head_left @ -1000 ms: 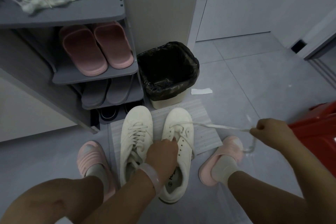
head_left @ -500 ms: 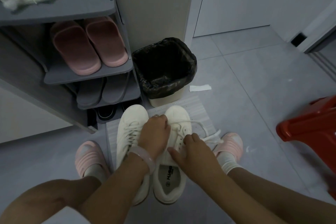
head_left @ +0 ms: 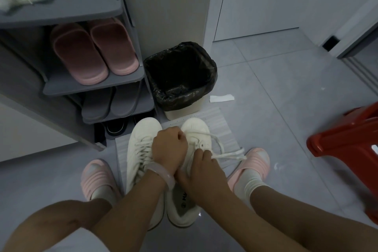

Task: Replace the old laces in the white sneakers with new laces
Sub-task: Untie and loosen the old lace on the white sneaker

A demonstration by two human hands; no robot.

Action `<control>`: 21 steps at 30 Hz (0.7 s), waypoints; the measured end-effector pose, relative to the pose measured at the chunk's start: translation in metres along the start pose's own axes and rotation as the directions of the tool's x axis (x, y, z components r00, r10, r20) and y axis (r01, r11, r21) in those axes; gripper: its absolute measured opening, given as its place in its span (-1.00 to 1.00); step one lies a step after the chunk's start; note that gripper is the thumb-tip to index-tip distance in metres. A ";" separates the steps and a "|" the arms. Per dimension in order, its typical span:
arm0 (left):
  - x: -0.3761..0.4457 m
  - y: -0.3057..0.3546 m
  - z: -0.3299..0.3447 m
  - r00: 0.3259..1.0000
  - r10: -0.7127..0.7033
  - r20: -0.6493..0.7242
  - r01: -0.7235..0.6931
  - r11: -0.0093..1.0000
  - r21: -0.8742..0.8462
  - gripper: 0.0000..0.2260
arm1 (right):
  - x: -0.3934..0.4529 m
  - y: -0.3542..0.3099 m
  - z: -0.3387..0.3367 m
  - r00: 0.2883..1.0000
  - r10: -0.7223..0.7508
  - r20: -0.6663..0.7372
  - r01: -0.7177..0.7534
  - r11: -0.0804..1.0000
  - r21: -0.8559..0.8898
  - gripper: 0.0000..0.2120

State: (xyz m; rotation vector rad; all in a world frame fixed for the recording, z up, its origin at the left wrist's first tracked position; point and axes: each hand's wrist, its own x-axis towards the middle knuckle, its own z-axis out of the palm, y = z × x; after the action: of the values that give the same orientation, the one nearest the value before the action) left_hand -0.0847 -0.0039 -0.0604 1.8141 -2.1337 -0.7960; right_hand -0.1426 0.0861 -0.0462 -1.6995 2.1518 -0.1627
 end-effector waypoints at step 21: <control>-0.003 0.007 -0.193 0.681 0.246 -0.689 -0.487 0.856 -0.175 -0.67 | 0.008 -0.002 0.005 0.981 0.136 0.135 -0.141 0.990 0.030 -0.56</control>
State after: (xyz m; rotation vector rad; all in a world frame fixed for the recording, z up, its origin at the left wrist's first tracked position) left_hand 0.0072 -0.0490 0.1029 1.1570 -1.6670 -0.3262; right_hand -0.1407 0.0783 -0.0524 -1.4890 2.1441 -0.0507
